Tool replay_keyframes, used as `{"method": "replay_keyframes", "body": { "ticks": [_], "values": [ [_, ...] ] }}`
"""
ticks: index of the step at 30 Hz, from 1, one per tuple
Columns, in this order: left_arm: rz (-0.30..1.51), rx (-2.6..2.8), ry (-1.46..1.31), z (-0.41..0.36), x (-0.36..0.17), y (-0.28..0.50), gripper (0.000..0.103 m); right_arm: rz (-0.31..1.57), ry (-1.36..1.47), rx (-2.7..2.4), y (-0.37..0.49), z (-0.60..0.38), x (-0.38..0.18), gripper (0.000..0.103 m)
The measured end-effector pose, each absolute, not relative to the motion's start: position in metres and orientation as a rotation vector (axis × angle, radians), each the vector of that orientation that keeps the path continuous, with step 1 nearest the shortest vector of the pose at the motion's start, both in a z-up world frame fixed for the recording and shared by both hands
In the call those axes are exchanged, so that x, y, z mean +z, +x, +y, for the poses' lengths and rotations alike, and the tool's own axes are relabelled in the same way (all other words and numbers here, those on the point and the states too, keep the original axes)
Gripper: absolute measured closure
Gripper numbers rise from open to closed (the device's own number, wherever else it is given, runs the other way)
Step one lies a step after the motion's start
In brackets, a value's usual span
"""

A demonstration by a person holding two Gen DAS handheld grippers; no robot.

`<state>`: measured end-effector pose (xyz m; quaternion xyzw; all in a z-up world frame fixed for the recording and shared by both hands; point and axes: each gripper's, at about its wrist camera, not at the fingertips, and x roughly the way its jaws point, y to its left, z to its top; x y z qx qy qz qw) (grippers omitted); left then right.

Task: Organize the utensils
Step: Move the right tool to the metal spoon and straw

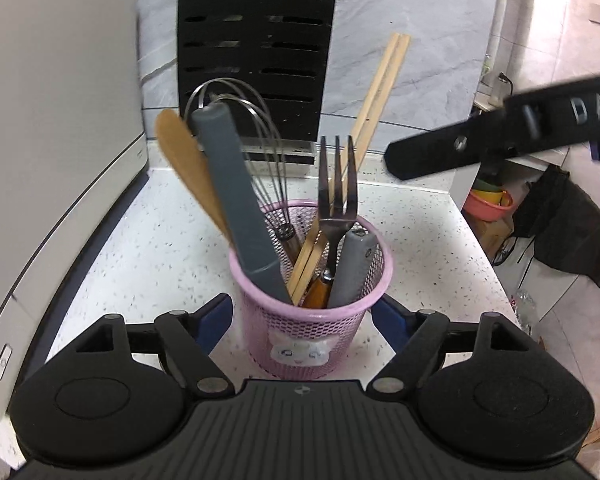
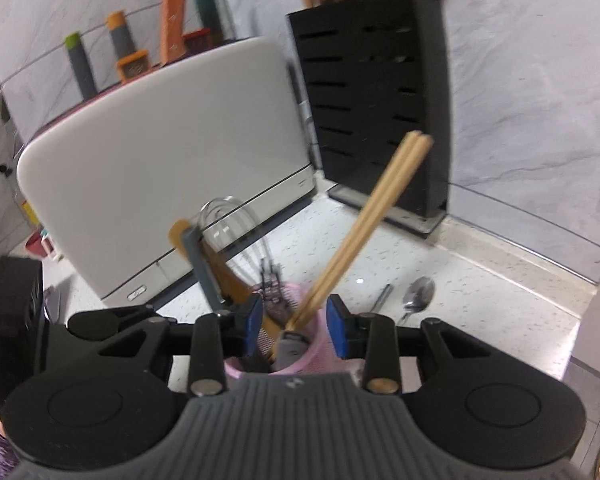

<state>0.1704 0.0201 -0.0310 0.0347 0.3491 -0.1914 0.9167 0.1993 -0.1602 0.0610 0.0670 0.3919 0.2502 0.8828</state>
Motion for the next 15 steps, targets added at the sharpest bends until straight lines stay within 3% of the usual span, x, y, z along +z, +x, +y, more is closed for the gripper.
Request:
{"method": "replay_keyframes", "body": {
  "ticks": [3,10,15],
  "values": [
    [0.711,-0.398,0.083,0.016,-0.033,0.173,0.009,0.833,0.141,0.452,0.205,-0.171,0.059,0.070],
    [0.693,-0.386,0.089,0.012,-0.037,0.175,0.011,0.956,0.149,0.336,0.234,-0.186,0.024,0.086],
    [0.682,-0.342,0.068,0.013,-0.038,0.176,0.012,1.032,0.193,0.295,0.261,-0.188,-0.003,0.087]
  ]
}}
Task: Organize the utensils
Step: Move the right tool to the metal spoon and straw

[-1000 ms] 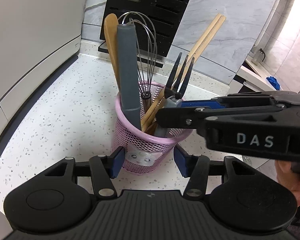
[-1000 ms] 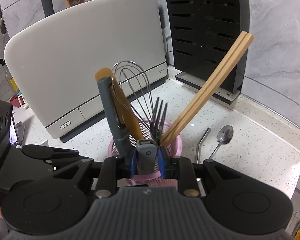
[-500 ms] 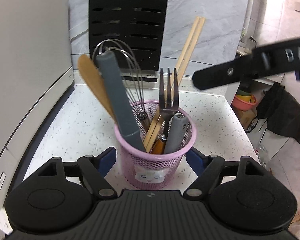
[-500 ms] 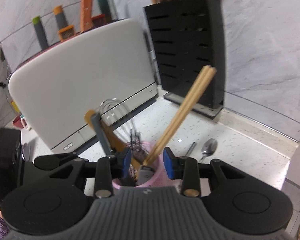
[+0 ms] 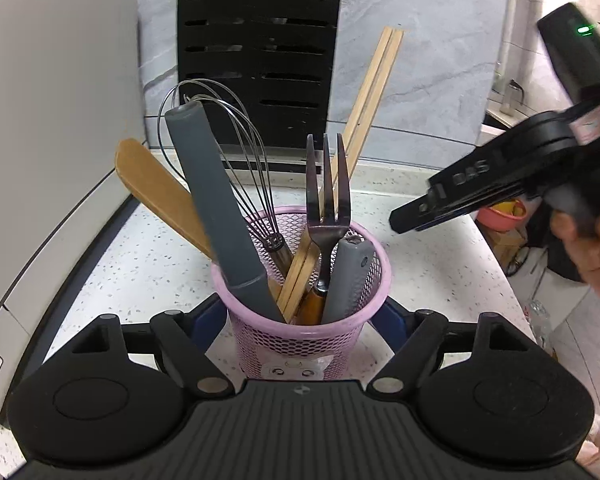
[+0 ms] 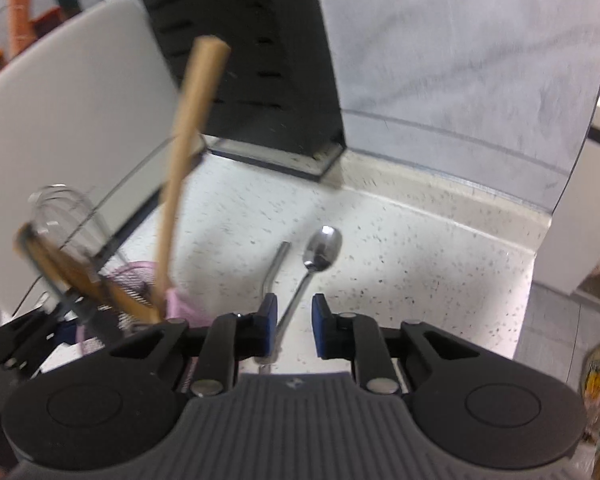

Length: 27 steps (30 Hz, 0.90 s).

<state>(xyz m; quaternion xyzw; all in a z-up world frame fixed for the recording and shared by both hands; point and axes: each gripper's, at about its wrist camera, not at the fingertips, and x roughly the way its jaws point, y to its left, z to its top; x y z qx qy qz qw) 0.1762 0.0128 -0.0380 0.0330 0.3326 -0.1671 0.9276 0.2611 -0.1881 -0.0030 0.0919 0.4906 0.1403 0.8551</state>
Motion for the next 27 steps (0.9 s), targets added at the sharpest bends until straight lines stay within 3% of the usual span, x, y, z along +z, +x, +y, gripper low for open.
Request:
{"method": "replay_keyframes", "body": {
  "ticks": [18,27],
  "values": [
    [0.702,-0.289,0.051,0.010,-0.038,0.184,0.012,1.220,0.142,0.199,0.325,-0.148,-0.050,0.088],
    [0.704,-0.286,0.051,0.008,-0.039,0.182,0.012,1.253,0.086,0.175,0.331,-0.143,-0.055,0.098]
  ]
}}
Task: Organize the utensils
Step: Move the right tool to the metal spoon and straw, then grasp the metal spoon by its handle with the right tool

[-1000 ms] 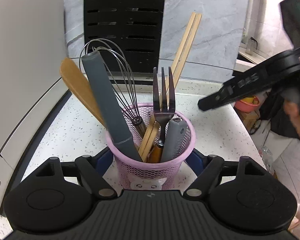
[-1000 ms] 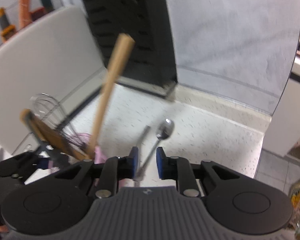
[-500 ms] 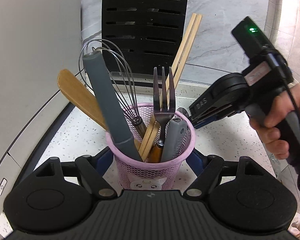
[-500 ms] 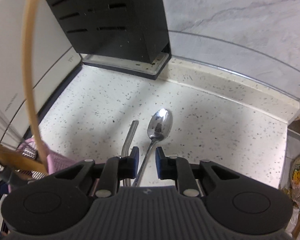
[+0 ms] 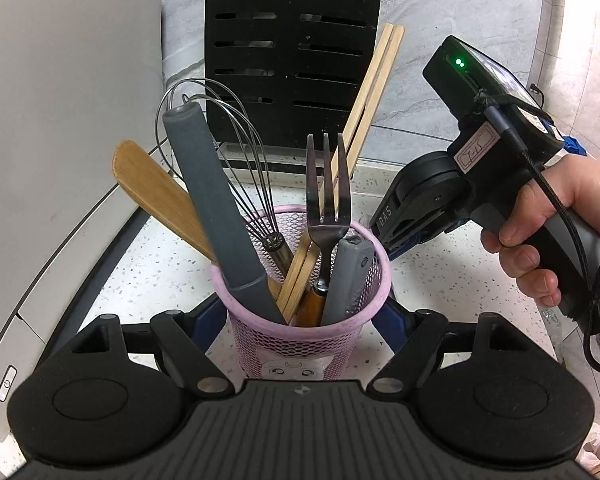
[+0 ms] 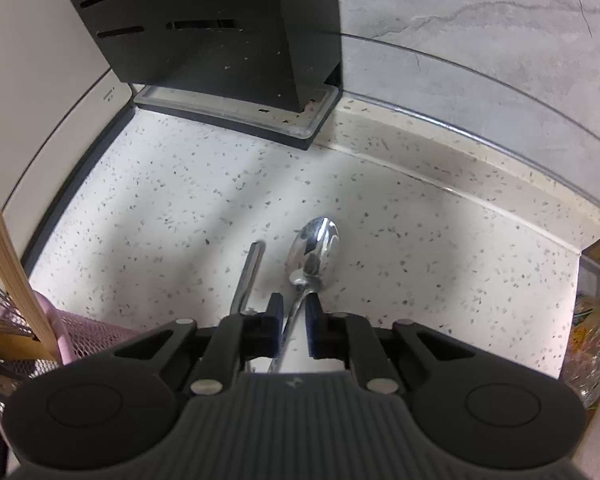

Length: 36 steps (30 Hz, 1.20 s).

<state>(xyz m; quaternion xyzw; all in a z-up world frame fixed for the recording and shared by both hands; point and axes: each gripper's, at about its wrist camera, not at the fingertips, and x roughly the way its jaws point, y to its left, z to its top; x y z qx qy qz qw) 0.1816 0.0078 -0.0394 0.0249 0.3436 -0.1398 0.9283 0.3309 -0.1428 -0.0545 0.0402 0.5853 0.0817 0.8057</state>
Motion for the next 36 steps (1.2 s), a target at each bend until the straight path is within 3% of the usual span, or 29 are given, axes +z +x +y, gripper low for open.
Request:
{"method": "replay_keyframes", "body": {
  "ticks": [4,20,36],
  "values": [
    [0.707,-0.284,0.050,0.008,-0.039,0.182,0.012,1.247,0.084,0.186,0.329,-0.145,-0.055,0.103],
    [0.719,-0.283,0.052,0.008,-0.038,0.183,0.012,1.127,0.142,0.285,0.294,-0.170,-0.033,0.103],
    [0.724,-0.310,0.042,0.007,-0.038,0.171,0.013,0.651,0.338,0.533,0.194,-0.182,0.053,0.103]
  ]
}}
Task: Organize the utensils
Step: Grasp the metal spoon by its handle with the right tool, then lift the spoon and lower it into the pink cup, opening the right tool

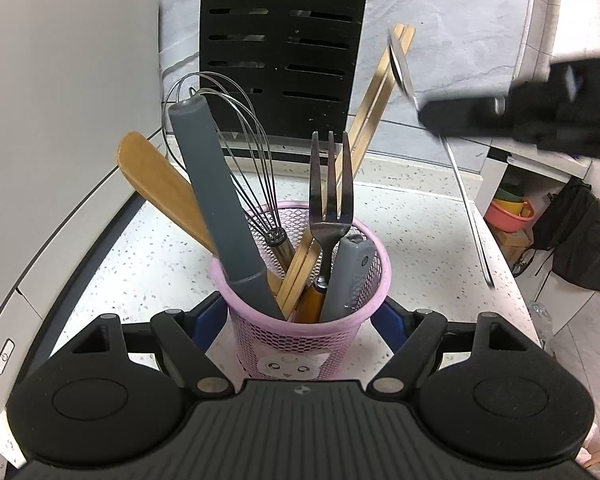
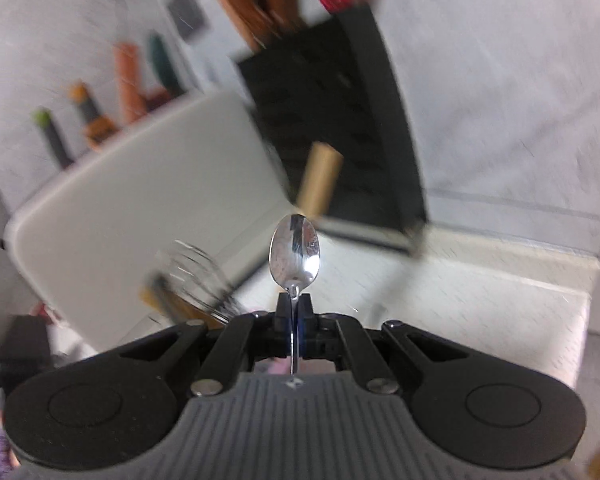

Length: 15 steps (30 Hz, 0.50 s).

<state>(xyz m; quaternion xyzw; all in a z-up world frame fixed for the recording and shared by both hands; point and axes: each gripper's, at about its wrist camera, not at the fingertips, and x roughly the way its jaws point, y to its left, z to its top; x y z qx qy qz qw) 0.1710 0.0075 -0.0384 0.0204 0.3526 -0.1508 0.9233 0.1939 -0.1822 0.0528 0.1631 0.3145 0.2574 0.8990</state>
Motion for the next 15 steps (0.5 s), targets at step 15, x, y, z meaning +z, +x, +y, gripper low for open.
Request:
{"method": "replay_keyframes", "body": {
  "ticks": [15],
  "values": [
    [0.753,-0.332,0.002,0.012,-0.041,0.164,0.016,0.388,0.206,0.616,0.178,-0.127,0.027,0.103]
  ]
}}
